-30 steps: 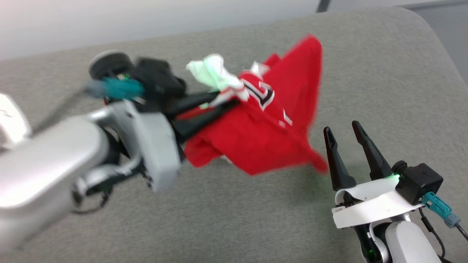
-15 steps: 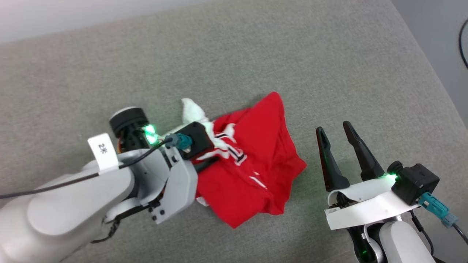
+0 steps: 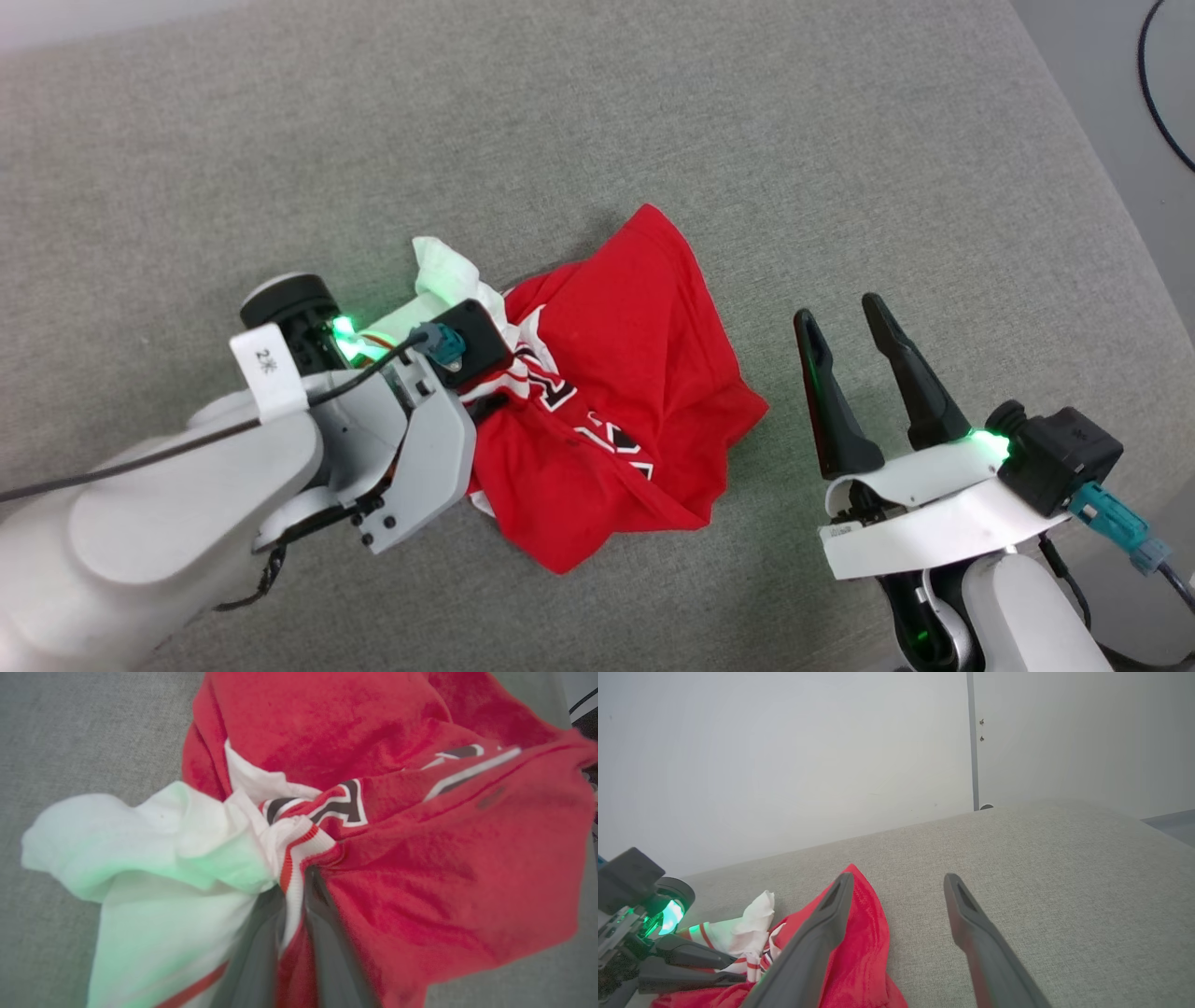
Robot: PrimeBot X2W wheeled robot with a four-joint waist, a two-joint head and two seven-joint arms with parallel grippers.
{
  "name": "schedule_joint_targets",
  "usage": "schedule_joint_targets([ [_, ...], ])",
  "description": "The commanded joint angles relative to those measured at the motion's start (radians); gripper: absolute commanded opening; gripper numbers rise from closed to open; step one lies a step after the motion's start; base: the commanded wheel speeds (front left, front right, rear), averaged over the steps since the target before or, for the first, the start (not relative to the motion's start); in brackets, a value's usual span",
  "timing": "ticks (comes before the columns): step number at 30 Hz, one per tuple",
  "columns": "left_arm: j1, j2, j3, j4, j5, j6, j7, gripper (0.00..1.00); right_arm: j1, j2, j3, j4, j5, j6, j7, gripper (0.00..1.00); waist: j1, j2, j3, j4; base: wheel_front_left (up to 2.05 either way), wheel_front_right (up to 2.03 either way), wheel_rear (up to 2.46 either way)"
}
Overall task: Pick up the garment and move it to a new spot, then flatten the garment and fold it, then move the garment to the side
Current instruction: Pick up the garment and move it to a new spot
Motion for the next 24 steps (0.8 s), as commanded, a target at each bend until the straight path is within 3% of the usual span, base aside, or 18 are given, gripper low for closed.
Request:
schedule_joint_targets([
  [1, 0.048, 0.010, -0.032, 0.055, 0.007, 0.005, 0.031, 0.00, -0.012, 0.002, 0.004, -0.005, 0.003, 0.000, -0.005, 1.00, 0.0000, 0.0000, 0.010, -0.004, 0.00, 0.00, 0.00],
  [7, 0.035, -0.005, -0.032, 0.082, -0.019, 0.008, 0.009, 0.00, -0.017, 0.002, 0.003, 0.004, -0.006, 0.000, -0.005, 1.00, 0.0000, 0.0000, 0.007, 0.013, 0.00, 0.00, 0.00],
  [8, 0.029, -0.010, -0.031, 0.086, -0.031, 0.009, -0.001, 0.04, -0.019, 0.002, 0.003, 0.009, -0.009, 0.000, -0.005, 1.00, 0.0000, 0.0000, 0.003, 0.021, 0.00, 0.00, 0.00],
  [10, 0.005, -0.024, -0.027, 0.093, -0.054, 0.009, -0.036, 0.44, -0.022, 0.002, 0.003, 0.020, -0.021, 0.000, -0.005, 1.00, 0.0000, 0.0000, -0.011, 0.042, 0.00, 0.00, 0.00],
  [11, -0.007, -0.032, -0.024, 0.096, -0.068, 0.009, -0.059, 0.56, -0.024, 0.002, 0.002, 0.027, -0.029, 0.000, -0.005, 1.00, 0.0000, 0.0000, -0.020, 0.055, 0.00, 0.00, 0.00],
  [12, -0.017, -0.041, -0.023, 0.098, -0.082, 0.008, -0.081, 0.98, -0.025, 0.002, -0.001, 0.034, -0.036, 0.000, -0.005, 1.00, 0.0000, 0.0000, -0.030, 0.071, 0.00, 0.00, 0.00],
  [24, -0.049, -0.108, -0.017, 0.127, -0.281, 0.004, -0.369, 1.00, -0.040, -0.018, -0.060, 0.134, -0.134, 0.000, 0.001, 1.00, 0.0000, 0.0000, -0.156, 0.285, 0.00, 0.00, 0.00],
])
